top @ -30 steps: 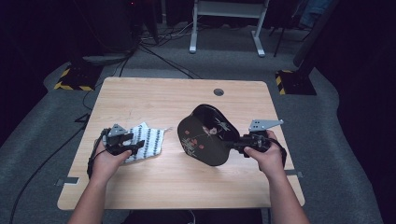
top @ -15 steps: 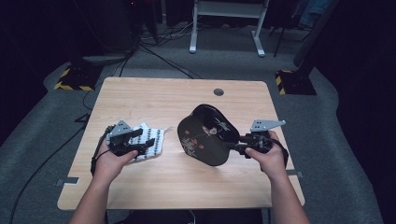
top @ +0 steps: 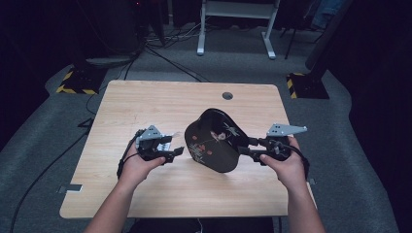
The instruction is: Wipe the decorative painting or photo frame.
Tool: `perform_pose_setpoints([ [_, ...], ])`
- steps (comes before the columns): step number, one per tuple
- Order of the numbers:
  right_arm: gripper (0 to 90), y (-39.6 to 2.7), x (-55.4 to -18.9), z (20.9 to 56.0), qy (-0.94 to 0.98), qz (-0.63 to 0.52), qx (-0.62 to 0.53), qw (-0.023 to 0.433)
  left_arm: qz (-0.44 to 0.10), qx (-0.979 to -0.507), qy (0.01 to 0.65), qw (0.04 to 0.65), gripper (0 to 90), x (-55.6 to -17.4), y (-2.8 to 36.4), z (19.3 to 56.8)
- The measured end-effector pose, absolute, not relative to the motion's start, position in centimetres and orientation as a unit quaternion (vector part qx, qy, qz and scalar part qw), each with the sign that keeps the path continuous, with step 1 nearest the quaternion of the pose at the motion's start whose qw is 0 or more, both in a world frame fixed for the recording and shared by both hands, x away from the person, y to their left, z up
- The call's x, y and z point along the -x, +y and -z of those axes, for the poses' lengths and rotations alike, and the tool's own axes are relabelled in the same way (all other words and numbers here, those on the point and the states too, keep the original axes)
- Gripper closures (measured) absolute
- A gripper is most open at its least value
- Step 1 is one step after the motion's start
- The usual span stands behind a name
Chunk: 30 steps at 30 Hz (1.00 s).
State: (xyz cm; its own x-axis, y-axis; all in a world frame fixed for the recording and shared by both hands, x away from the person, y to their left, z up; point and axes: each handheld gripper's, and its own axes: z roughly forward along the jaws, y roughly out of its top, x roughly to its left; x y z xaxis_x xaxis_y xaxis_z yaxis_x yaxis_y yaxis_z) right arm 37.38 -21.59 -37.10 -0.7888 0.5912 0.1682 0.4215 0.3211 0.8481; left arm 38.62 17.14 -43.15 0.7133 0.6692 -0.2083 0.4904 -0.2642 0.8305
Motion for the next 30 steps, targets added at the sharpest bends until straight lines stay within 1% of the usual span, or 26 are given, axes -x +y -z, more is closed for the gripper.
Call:
perform_pose_setpoints([
  [5, 58.1, -21.8, -36.7, 36.4, 0.811, -0.480, -0.321, 0.091, -0.083, -0.790, 0.368, 0.483, 28.2, -39.8, 16.1, 44.0],
  [11, 66.6, -21.5, -36.5, 36.4, 0.820, -0.465, -0.322, 0.092, -0.073, -0.784, 0.371, 0.492, 27.9, -40.8, 15.2, 44.6],
  [15, 69.1, -21.2, -36.5, 36.5, 0.825, -0.457, -0.320, 0.093, -0.071, -0.787, 0.365, 0.493, 27.8, -41.3, 14.6, 45.0],
  [21, 75.3, -21.1, -36.6, 36.6, 0.826, -0.449, -0.324, 0.100, -0.073, -0.792, 0.347, 0.497, 27.6, -41.7, 13.8, 45.0],
  [25, 75.6, -21.0, -36.6, 36.7, 0.826, -0.448, -0.325, 0.102, -0.070, -0.797, 0.338, 0.496, 27.6, -41.8, 13.3, 45.0],
  [28, 75.8, -20.9, -36.6, 36.6, 0.826, -0.449, -0.326, 0.103, -0.087, -0.808, 0.330, 0.481, 28.8, -41.7, 12.9, 45.0],
  [30, 75.6, -20.8, -36.6, 36.6, 0.826, -0.447, -0.327, 0.104, -0.095, -0.811, 0.327, 0.476, 31.9, -41.7, 12.9, 45.0],
])
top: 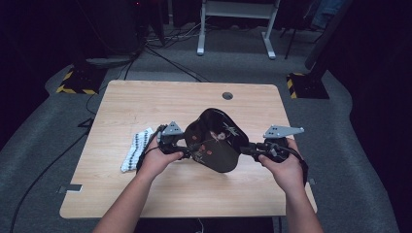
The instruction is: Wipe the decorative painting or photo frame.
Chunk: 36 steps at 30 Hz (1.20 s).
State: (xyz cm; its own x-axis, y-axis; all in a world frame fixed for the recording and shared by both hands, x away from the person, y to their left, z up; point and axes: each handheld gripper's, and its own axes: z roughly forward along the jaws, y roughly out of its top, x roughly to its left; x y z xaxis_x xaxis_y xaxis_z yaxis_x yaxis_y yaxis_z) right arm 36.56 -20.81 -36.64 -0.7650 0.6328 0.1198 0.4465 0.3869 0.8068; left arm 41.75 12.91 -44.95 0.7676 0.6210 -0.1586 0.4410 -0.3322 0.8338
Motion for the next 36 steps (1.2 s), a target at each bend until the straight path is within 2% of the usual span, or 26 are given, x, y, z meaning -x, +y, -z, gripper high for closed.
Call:
perform_pose_setpoints([
  [4, 75.3, -20.8, -36.5, 36.7, 0.825, -0.444, -0.333, 0.105, -0.087, -0.808, 0.331, 0.480, 34.7, -41.8, 13.1, 44.9],
  [10, 74.1, -20.4, -36.5, 36.6, 0.819, -0.442, -0.349, 0.111, -0.104, -0.821, 0.333, 0.453, 35.6, -41.4, 12.9, 44.5],
  [21, 72.6, -20.1, -37.3, 36.6, 0.806, -0.457, -0.365, 0.096, -0.096, -0.813, 0.360, 0.446, 39.8, -41.2, 13.6, 44.1],
  [31, 71.4, -19.4, -40.0, 36.2, 0.807, -0.465, -0.353, 0.089, -0.105, -0.802, 0.397, 0.435, 40.0, -41.8, 14.1, 43.4],
  [36, 69.9, -19.2, -41.4, 35.6, 0.810, -0.466, -0.342, 0.098, -0.118, -0.797, 0.403, 0.434, 43.3, -42.4, 14.3, 42.6],
])
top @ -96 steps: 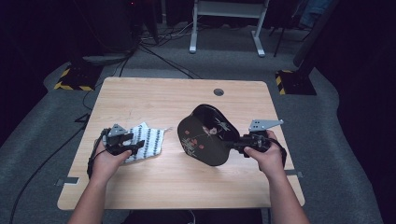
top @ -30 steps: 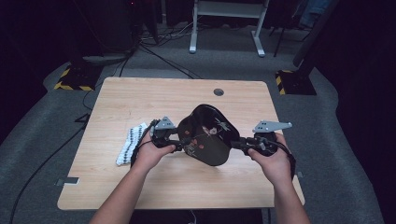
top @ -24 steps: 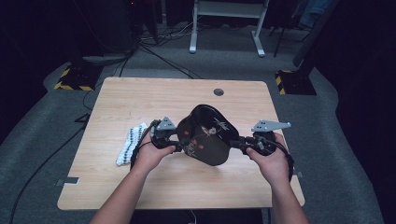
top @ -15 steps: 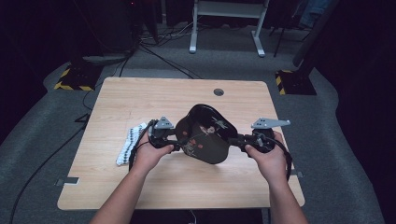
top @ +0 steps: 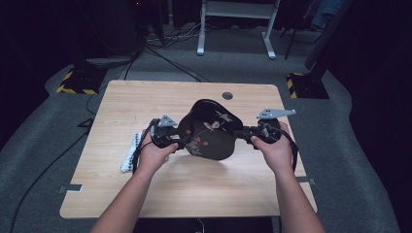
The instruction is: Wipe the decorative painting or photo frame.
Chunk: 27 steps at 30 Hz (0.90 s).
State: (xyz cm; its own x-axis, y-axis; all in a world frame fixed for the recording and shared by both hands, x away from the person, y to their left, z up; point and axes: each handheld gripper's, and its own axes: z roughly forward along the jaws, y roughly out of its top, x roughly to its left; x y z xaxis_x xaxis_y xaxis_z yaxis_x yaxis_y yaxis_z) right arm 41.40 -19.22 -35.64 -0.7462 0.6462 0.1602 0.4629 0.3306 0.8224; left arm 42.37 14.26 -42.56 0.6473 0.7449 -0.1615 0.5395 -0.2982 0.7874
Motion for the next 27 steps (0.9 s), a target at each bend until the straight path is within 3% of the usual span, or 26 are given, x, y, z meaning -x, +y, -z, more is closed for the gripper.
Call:
perform_pose_setpoints([
  [27, 65.7, -17.5, -46.9, 35.9, 0.827, -0.449, -0.324, 0.101, -0.140, -0.782, 0.444, 0.414, 47.4, -43.6, 14.8, 43.0],
])
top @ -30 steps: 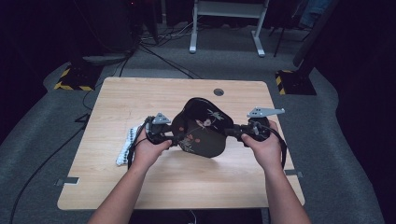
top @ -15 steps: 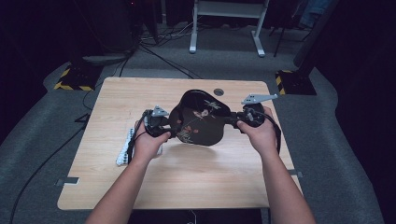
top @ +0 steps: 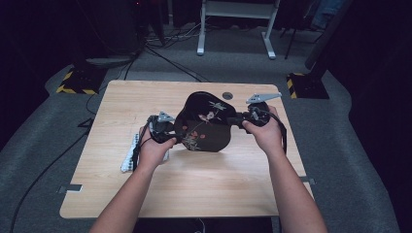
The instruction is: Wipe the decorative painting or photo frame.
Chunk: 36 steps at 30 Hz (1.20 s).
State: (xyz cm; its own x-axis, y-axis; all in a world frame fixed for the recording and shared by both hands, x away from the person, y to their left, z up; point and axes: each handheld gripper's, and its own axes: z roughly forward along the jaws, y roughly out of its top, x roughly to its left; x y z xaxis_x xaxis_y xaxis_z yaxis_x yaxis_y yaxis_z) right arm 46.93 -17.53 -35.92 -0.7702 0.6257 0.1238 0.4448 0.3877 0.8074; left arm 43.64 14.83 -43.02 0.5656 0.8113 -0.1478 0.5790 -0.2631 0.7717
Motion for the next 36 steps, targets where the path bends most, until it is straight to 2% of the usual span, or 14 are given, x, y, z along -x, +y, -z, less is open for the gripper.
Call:
perform_pose_setpoints([
  [5, 64.3, -17.6, -47.0, 36.2, 0.826, -0.448, -0.326, 0.108, -0.142, -0.780, 0.440, 0.422, 47.7, -43.7, 14.9, 43.1],
  [9, 61.3, -17.8, -47.0, 36.6, 0.821, -0.450, -0.334, 0.112, -0.141, -0.770, 0.434, 0.446, 43.6, -43.7, 15.0, 43.2],
  [13, 50.7, -17.7, -46.8, 36.5, 0.817, -0.453, -0.334, 0.123, -0.151, -0.761, 0.436, 0.456, 36.7, -43.7, 15.1, 43.2],
  [18, 35.3, -17.8, -46.2, 36.3, 0.810, -0.457, -0.336, 0.148, -0.168, -0.757, 0.426, 0.466, 34.0, -43.1, 15.4, 42.7],
  [22, 27.3, -18.4, -45.3, 36.0, 0.799, -0.466, -0.341, 0.167, -0.189, -0.757, 0.413, 0.470, 32.4, -42.0, 15.9, 42.0],
  [36, 26.5, -21.2, -41.8, 35.3, 0.788, -0.480, -0.343, 0.176, -0.195, -0.757, 0.387, 0.489, 31.0, -37.3, 19.5, 39.2],
])
